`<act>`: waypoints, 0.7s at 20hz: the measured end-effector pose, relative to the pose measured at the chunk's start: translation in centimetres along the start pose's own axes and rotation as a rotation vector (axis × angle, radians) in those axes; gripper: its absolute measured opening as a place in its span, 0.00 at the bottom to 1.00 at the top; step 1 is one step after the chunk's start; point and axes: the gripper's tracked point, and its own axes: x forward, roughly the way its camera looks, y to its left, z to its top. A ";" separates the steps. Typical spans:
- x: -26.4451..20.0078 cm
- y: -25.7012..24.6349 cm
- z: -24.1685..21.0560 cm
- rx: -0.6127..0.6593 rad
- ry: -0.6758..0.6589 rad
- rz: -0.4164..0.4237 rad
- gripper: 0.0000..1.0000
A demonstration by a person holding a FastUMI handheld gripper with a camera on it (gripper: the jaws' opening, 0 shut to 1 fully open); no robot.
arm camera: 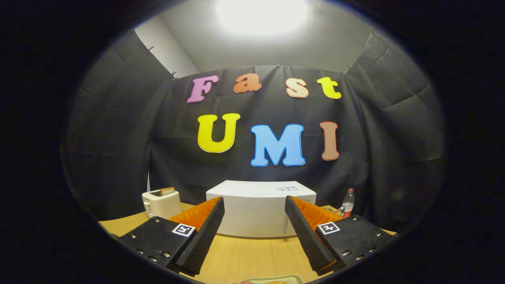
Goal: Open the microwave, put the food inside, and close the microwave door.
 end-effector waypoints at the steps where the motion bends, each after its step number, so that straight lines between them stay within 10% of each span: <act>1: 1.0 -0.7 -0.2 0.001 0.000 -0.003 0.97; 14: 13.0 -8.8 -7.8 0.006 0.087 -0.029 0.97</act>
